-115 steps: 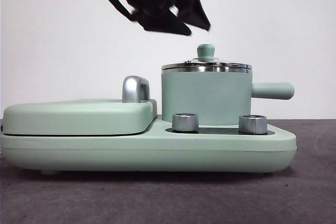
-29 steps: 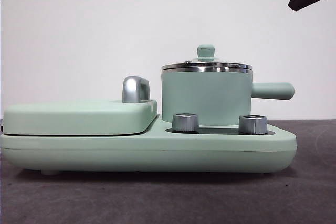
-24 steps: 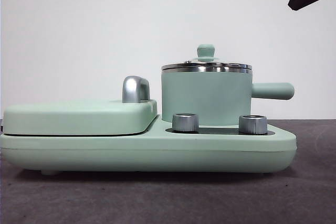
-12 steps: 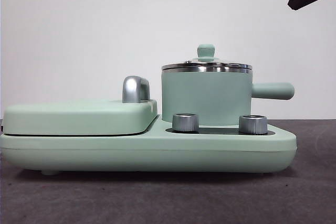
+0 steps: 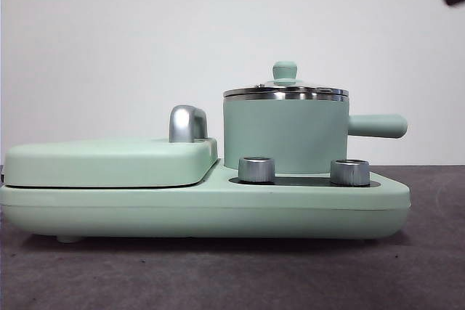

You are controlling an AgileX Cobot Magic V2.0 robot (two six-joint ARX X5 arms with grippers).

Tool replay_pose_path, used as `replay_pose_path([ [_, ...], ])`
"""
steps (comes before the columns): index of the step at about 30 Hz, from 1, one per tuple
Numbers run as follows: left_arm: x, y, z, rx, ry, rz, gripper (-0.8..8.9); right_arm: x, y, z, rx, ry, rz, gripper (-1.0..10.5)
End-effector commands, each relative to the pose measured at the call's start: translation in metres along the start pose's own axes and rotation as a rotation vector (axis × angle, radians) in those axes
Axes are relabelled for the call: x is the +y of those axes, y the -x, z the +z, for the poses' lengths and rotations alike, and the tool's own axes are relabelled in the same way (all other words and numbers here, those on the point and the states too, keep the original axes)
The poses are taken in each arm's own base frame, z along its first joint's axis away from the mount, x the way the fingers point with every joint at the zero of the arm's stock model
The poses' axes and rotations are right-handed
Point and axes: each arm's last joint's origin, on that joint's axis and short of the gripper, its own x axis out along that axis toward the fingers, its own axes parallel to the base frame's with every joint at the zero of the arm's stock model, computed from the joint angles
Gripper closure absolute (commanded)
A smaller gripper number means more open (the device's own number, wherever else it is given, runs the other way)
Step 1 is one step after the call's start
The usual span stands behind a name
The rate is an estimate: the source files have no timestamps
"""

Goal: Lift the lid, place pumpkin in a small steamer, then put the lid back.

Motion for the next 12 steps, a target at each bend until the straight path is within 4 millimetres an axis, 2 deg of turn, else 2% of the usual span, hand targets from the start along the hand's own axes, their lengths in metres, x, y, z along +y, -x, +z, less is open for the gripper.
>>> replay_pose_path([
  [1,0.001,-0.002,-0.005,0.006,0.005,0.001,8.07,-0.008,0.001,-0.038,-0.076,-0.004,-0.076,9.3],
  [6,0.001,-0.002,-0.005,0.006,0.005,0.001,8.07,-0.018,0.007,-0.083,-0.179,-0.018,-0.207,9.3],
  [12,0.001,-0.002,-0.005,0.006,0.005,0.001,8.07,-0.022,0.006,-0.107,-0.222,-0.021,-0.272,9.3],
])
